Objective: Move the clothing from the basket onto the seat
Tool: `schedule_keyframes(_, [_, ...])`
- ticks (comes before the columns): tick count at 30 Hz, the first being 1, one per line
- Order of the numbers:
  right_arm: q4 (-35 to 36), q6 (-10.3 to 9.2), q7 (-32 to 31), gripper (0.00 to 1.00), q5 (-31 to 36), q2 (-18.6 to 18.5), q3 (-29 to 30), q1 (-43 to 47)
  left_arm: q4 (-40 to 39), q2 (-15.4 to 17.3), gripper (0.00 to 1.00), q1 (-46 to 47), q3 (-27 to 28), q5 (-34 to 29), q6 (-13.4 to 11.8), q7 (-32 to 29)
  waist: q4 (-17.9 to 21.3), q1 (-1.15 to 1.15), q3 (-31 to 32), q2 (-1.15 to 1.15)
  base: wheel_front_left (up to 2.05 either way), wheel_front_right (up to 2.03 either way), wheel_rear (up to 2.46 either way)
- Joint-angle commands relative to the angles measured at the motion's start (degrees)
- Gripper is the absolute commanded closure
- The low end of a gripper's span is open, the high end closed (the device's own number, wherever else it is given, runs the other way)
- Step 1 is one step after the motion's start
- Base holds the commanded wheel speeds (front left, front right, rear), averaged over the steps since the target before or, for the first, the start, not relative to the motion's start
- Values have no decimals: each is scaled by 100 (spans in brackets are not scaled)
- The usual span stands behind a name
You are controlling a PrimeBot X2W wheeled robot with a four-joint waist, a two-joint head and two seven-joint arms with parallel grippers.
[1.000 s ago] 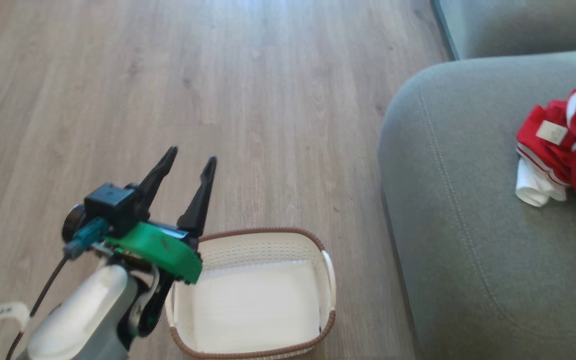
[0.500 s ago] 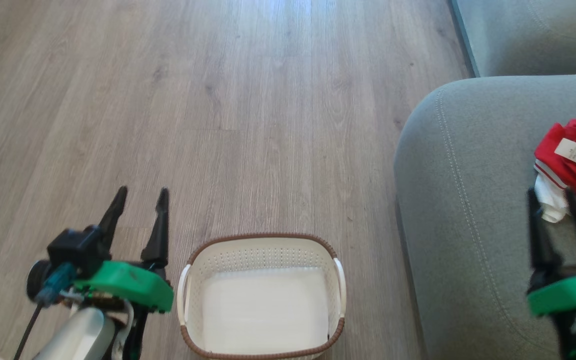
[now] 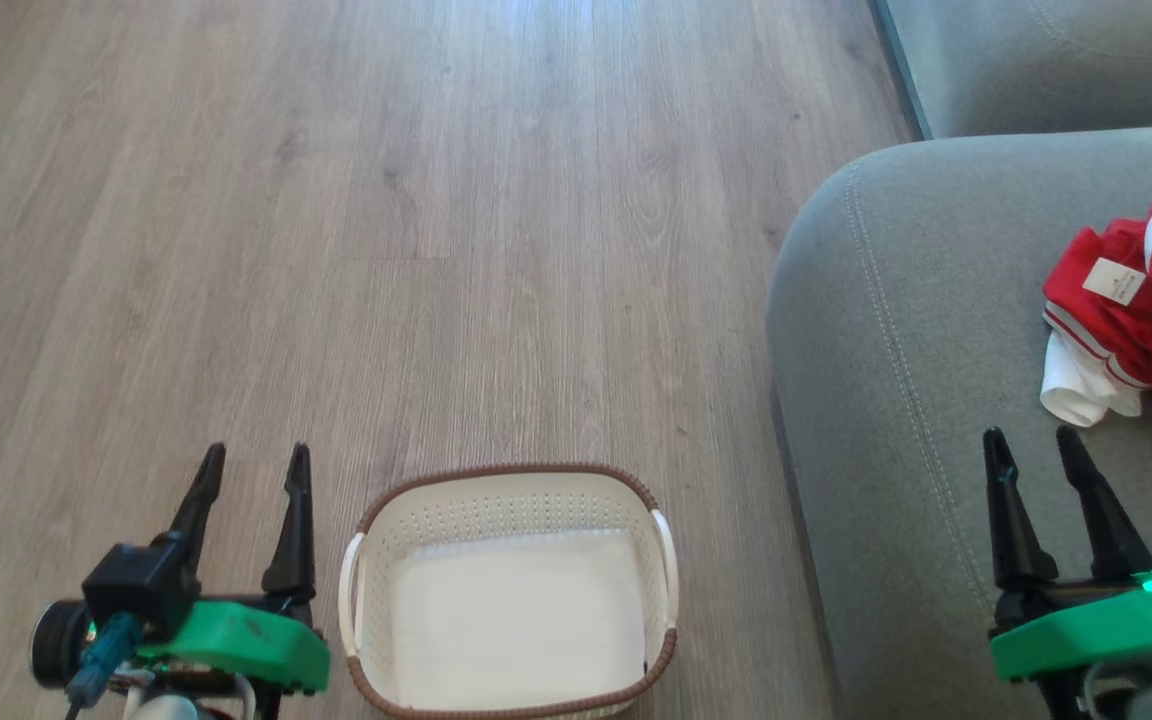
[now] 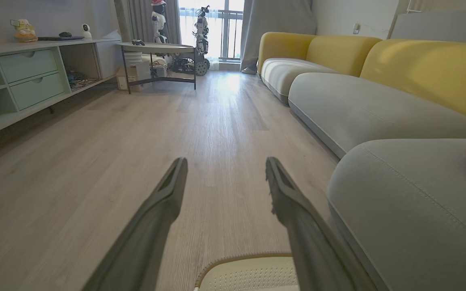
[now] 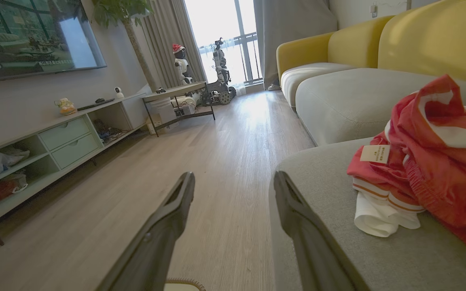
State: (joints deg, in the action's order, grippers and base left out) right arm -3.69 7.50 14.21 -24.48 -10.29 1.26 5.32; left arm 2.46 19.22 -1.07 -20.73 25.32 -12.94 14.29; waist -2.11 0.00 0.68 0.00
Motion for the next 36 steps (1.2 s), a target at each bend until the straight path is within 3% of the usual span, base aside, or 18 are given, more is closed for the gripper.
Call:
schedule_keyframes(1, [163,-1,63,0,60,-26,-138,-243,-155,26,0,210,338,-77,44,70,6,0,-11,0,0,0,0])
schedule_keyframes(17, [127,-1,78,0,188,29,-200,-372,6,-600,0,43,1055,-612,706,71,9,0,-37,0,0,0,0])
schedule_keyframes(36, [159,-1,78,0,190,58,-235,-381,237,-1002,0,25,1468,-942,1130,71,27,0,-28,0,0,0,0])
